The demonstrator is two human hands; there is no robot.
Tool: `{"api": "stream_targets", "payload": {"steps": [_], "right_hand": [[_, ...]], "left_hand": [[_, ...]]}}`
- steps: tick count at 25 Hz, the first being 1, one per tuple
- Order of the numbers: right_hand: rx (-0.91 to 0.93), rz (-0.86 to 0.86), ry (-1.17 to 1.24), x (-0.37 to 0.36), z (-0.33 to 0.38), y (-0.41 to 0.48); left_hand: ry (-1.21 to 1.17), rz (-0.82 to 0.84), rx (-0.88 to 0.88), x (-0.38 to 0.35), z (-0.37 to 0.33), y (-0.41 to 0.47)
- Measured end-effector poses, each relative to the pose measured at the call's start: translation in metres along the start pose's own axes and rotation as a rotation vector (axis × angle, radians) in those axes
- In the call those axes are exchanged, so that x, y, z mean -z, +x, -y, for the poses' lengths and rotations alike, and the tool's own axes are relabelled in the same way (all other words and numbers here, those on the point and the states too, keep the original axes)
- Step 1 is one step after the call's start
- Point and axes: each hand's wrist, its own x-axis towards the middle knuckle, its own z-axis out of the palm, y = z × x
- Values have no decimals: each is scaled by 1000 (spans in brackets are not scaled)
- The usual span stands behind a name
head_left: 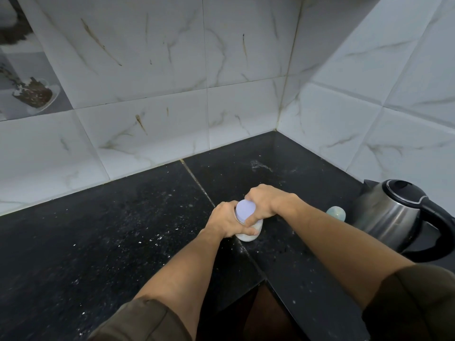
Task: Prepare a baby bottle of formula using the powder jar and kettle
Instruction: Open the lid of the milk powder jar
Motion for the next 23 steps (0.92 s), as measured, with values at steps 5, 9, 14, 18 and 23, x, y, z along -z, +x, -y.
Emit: {"api": "stream_targets", "payload": {"steps": [5, 9, 14, 18, 23], "right_hand": [[199, 50, -144, 9, -2, 1], [152, -39, 97, 14, -28, 5], [-72, -222, 331, 14, -62, 25], [-169, -253, 410, -4, -68, 52], [-159, -128, 335, -26, -73, 81]], "left_hand": [[-2, 27, 8, 1, 1, 3], [12, 64, -17, 4, 2, 3], [93, 128, -30, 17, 2, 5], [224, 175, -24, 37, 12, 11], [234, 46, 40, 59, 25, 21]]}}
